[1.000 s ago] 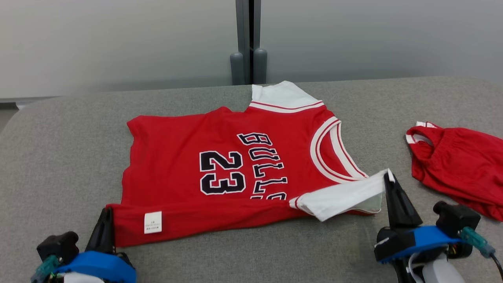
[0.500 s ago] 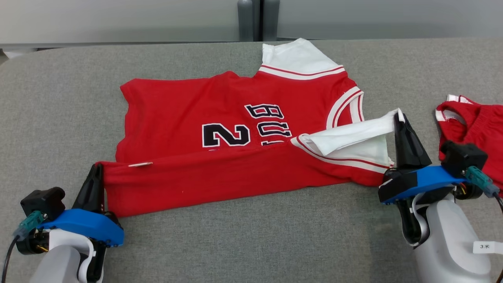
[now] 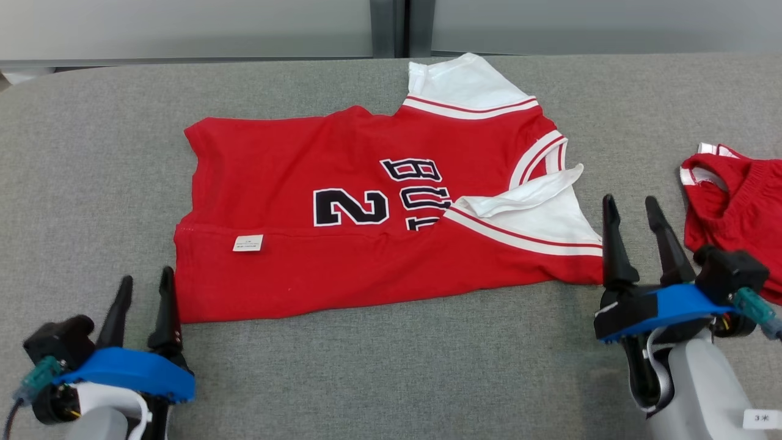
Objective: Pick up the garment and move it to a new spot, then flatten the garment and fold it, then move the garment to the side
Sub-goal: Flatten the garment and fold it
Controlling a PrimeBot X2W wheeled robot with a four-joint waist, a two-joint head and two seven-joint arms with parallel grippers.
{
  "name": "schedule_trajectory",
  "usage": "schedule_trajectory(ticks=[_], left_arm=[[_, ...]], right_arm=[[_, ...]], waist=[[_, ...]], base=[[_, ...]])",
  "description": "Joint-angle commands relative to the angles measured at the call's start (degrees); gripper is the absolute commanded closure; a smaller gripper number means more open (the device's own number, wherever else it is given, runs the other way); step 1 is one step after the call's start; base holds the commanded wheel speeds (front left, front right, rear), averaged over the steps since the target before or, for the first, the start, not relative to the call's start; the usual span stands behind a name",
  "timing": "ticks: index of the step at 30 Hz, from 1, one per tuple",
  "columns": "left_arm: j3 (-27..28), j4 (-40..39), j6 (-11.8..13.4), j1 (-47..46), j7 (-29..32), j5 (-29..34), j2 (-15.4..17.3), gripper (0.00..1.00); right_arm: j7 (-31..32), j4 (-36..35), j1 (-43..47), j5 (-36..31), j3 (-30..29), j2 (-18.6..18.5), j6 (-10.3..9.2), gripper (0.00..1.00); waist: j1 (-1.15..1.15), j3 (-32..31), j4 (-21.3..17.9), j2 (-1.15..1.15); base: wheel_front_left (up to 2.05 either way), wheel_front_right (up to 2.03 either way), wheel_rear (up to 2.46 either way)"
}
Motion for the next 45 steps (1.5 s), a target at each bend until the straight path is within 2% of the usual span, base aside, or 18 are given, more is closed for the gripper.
schedule_trajectory(ticks=[1, 6, 12, 13, 15, 16, 17, 18, 19, 20, 21, 22, 28, 33, 40, 45], left_arm=[[-1.6, 0.1, 0.1, 1.9, -0.1, -0.7, -0.3, 0.0], [-4.6, 1.7, 0.1, 2.7, -0.1, -4.0, 0.5, 0.0], [-7.6, 4.9, 0.1, 1.1, 0.0, -6.2, 1.7, 0.0], [-11.0, 6.7, 0.1, 0.3, 0.3, -7.7, 2.2, 0.0], [-14.0, 7.9, 0.1, 0.1, 0.4, -9.5, 2.2, 0.01], [-15.3, 8.1, 0.1, -0.1, 0.5, -10.3, 2.3, 0.45], [-16.7, 8.5, 0.1, -0.4, 0.7, -11.0, 2.6, 0.6], [-18.1, 8.6, 0.0, -0.6, 0.7, -12.1, 2.7, 1.0], [-19.1, 8.6, 0.0, -0.7, 0.7, -13.0, 2.8, 1.0], [-20.4, 8.6, 0.0, -0.8, 0.7, -13.8, 3.1, 1.0], [-21.1, 8.5, 0.0, -1.1, 0.7, -14.6, 3.4, 1.0], [-21.9, 8.2, 0.0, -1.3, 0.7, -15.4, 3.9, 1.0], [-24.3, 6.7, 0.0, -1.5, 0.6, -18.4, 5.6, 1.0], [-21.5, 6.2, 0.0, -0.2, 0.2, -18.2, 5.5, 1.0], [-17.0, 9.0, 0.0, 4.4, -0.1, -14.2, 1.8, 1.0], [-14.1, 12.5, 0.1, 8.2, -0.1, -10.7, -0.5, 1.0]], right_arm=[[-0.2, -0.4, 2.2, -0.2, 0.6, -0.3, 0.0, 0.0], [-0.2, 1.9, 5.6, -1.8, 1.4, -0.3, 0.0, 0.0], [-0.2, 4.2, 5.3, -2.8, 2.7, -0.3, 0.0, 0.0], [-0.2, 5.5, 4.0, -3.7, 3.9, -0.2, 0.0, 0.0], [-0.2, 6.9, 3.4, -4.1, 3.9, -0.3, 0.0, 0.0], [-0.2, 7.9, 2.9, -4.2, 4.0, -0.3, 0.0, 0.0], [-0.2, 9.2, 2.7, -4.4, 4.1, -0.2, 0.0, 0.0], [-0.2, 10.5, 2.4, -4.5, 3.9, -0.3, 0.0, 0.0], [-0.1, 11.8, 1.9, -4.6, 3.8, -0.3, 0.0, 0.0], [0.0, 13.5, 1.7, -4.7, 3.7, -0.3, 0.0, 0.4], [0.0, 14.8, 1.4, -4.4, 3.8, -0.2, 0.0, 0.63], [0.2, 16.0, 1.1, -4.3, 3.9, -0.2, 0.0, 1.0], [0.2, 17.8, 0.1, -2.3, 3.8, -0.1, -0.03, 1.0], [-0.1, 16.1, 1.0, -1.7, 3.7, -0.2, -0.03, 1.0], [-0.1, 17.3, 6.9, -1.7, 2.8, -0.3, -0.01, 1.0], [-0.1, 18.1, 12.1, -1.0, 2.9, -0.3, -0.01, 1.0]], waist=[[0.0, -0.2, -0.2, -0.01], [0.0, 0.1, -0.9, -0.01], [0.0, 1.3, -1.4, -0.01], [0.0, 2.0, -1.5, -0.01], [0.0, 2.2, -1.5, -0.01], [0.0, 2.4, -1.4, -0.01], [0.0, 2.5, -1.3, -0.01], [0.0, 2.5, -1.2, -0.01], [0.0, 2.6, -1.1, -0.01], [0.0, 2.6, -1.1, -0.01], [0.0, 2.7, -1.0, -0.01], [0.0, 2.7, -0.9, -0.01], [0.0, 1.9, -0.8, -0.01], [0.0, -1.2, -1.0, -0.01], [0.0, -10.9, -1.1, -0.01], [0.0, -15.1, -1.1, -0.01]], base=[[0.0, 0.0, 0.0], [0.0, 0.0, 0.0], [0.0, 0.0, 0.0], [0.0, 0.0, 0.0], [0.0, 0.0, 0.0], [0.0, 0.0, 0.0], [0.0, 0.0, 0.0], [0.0, 0.0, 0.0], [0.0, 0.0, 0.0], [0.0, 0.0, 0.0], [0.0, 0.0, 0.0], [0.0, 0.0, 0.0], [0.0, 0.0, 0.0], [0.0, 0.0, 0.0], [0.0, 0.0, 0.0], [0.0, 0.0, 0.0]])
